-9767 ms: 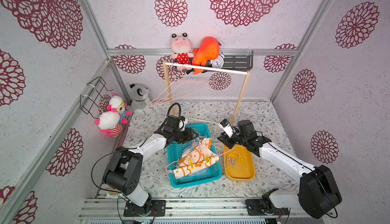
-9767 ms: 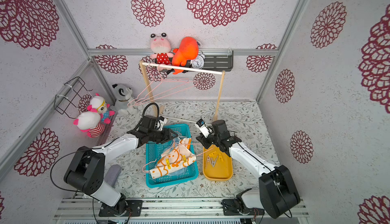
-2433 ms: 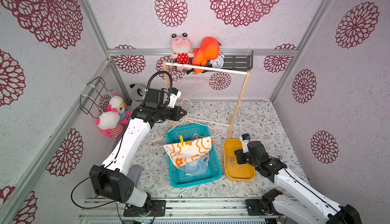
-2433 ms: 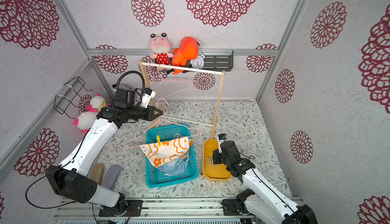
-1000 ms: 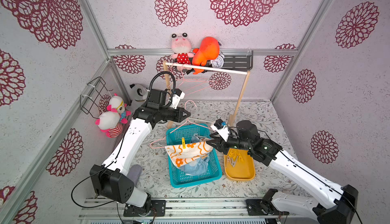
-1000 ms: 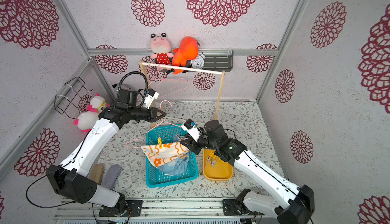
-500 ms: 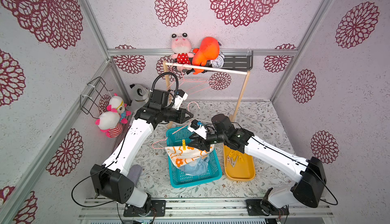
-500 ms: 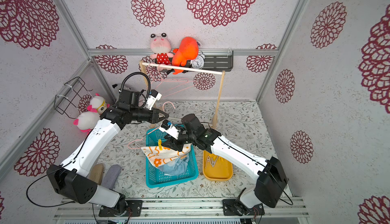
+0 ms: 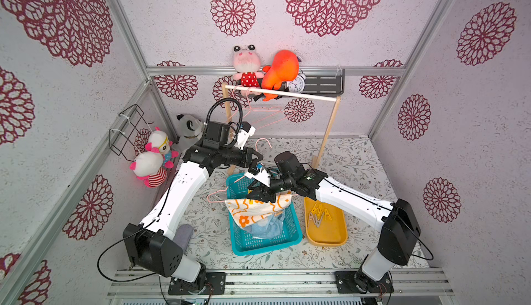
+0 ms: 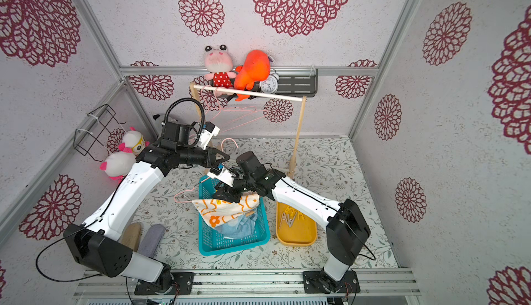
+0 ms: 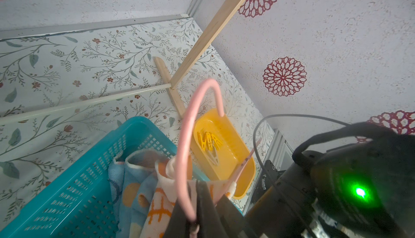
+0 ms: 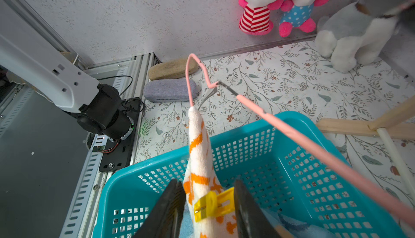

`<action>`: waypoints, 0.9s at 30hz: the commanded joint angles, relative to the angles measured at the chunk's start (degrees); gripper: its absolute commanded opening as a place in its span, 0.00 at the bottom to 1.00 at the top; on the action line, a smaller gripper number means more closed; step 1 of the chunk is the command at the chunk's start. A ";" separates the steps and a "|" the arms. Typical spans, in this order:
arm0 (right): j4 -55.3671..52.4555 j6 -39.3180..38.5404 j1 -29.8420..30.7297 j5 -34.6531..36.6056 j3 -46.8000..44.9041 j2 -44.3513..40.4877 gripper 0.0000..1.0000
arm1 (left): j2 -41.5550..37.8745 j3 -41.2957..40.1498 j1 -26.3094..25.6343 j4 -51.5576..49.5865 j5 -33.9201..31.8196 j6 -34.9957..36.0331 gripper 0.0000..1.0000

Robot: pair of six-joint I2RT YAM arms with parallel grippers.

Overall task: Remove the clothespins securing towels to the hanger
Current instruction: Remove the clothespin from the hanger.

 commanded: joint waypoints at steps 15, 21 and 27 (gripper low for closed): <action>-3.07 -0.65 4.50 -0.45 -2.91 -5.65 0.41 | -0.83 -0.72 0.94 1.32 0.57 0.12 0.00; -3.76 -1.59 4.35 5.52 -2.82 -7.79 0.42 | -0.60 -0.73 1.01 1.44 0.92 -0.01 0.00; -7.41 -4.87 4.16 11.24 0.09 -6.51 0.54 | -0.74 -0.86 0.97 1.28 1.20 0.21 0.00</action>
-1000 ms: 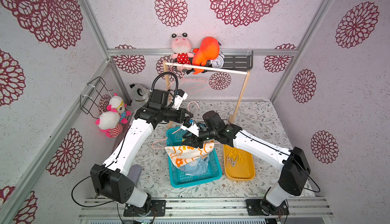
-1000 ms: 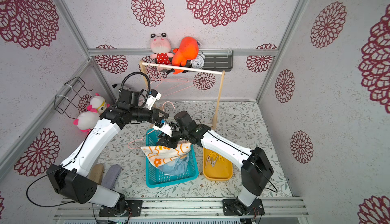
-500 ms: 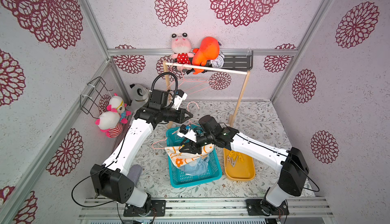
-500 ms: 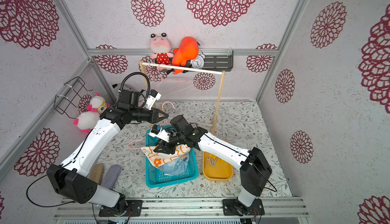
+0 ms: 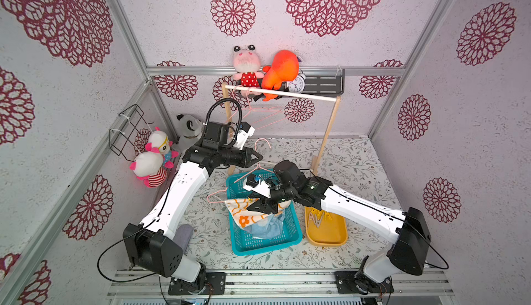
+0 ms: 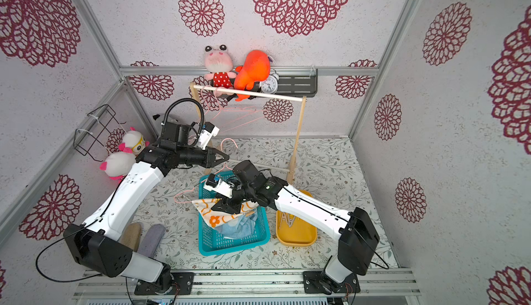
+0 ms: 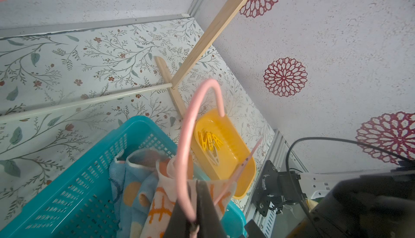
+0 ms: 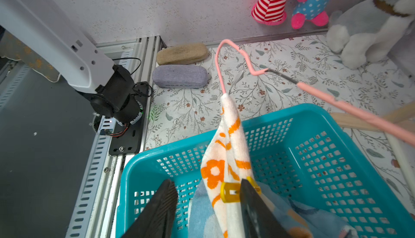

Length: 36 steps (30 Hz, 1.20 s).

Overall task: Remove the clothespins securing towels to the hanger
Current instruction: Remove the clothespin from the hanger.

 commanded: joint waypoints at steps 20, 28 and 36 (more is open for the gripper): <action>-4.75 -6.52 -1.72 1.88 8.60 6.79 0.57 | -0.46 -0.62 0.27 1.05 2.02 0.50 0.00; -4.75 -6.31 -1.71 0.71 9.12 6.77 0.45 | -0.21 -0.59 0.29 0.99 2.02 0.50 0.00; -4.93 -5.94 -1.72 0.96 9.17 6.18 0.32 | -0.08 -0.59 0.30 0.97 2.01 0.50 0.00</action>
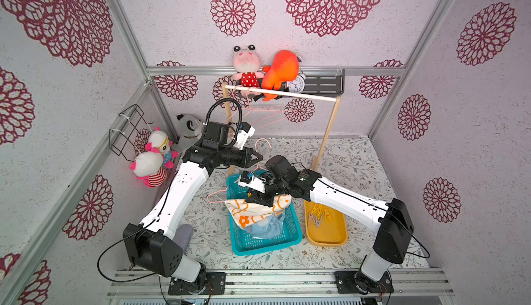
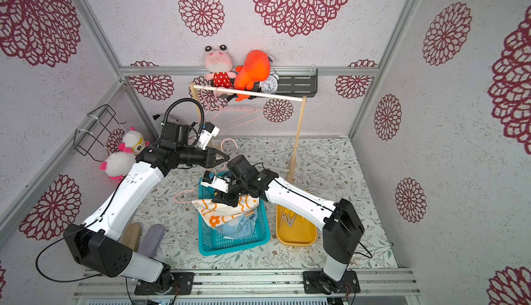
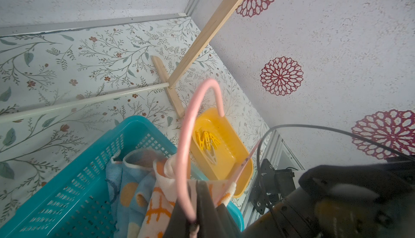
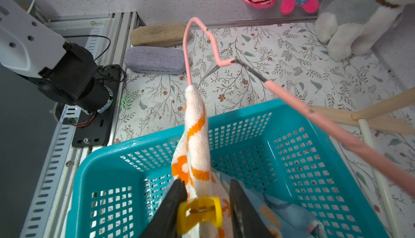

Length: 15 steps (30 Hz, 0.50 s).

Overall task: Remove the clothespins securing towels to the hanger
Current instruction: Remove the clothespin from the hanger.

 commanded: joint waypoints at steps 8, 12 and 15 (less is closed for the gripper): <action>-0.01 0.76 -0.37 -0.74 1.80 -2.50 0.21 | 0.17 -0.56 0.29 1.03 0.86 0.45 0.00; -0.67 0.86 -0.39 -0.56 2.63 -2.77 0.10 | 0.28 -0.64 0.29 0.97 0.86 0.45 0.00; -0.88 1.19 -0.32 -0.19 3.20 -3.24 0.03 | 0.40 -0.64 0.26 1.00 0.77 0.45 0.00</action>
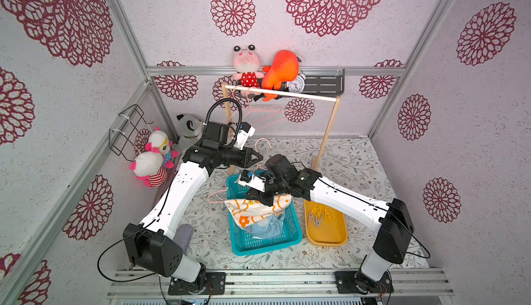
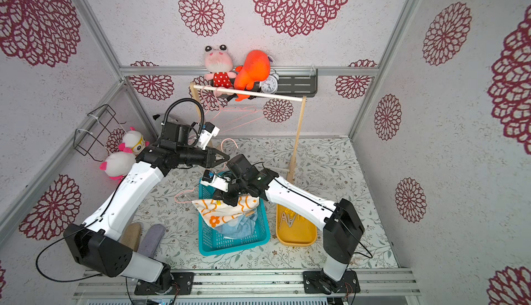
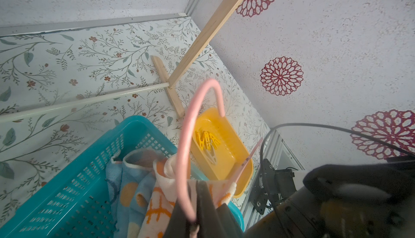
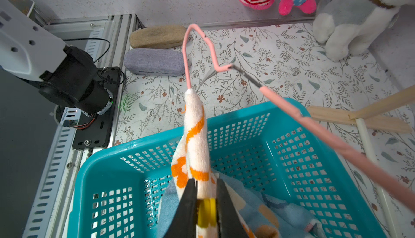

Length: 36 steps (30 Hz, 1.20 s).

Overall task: Remove the clothespins securing towels to the hanger
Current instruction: Remove the clothespin from the hanger.

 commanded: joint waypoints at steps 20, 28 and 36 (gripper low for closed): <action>0.19 4.42 -0.50 7.69 -0.68 -12.65 0.00 | 0.89 -0.73 0.25 0.42 -0.72 1.06 0.00; -0.40 11.71 -1.80 18.19 -12.09 -25.19 0.01 | 0.64 -0.67 0.27 -0.34 -1.86 1.86 0.00; -3.53 25.37 -7.01 24.20 -28.38 -41.45 0.05 | 0.47 -0.36 0.62 -1.00 -3.04 2.38 0.00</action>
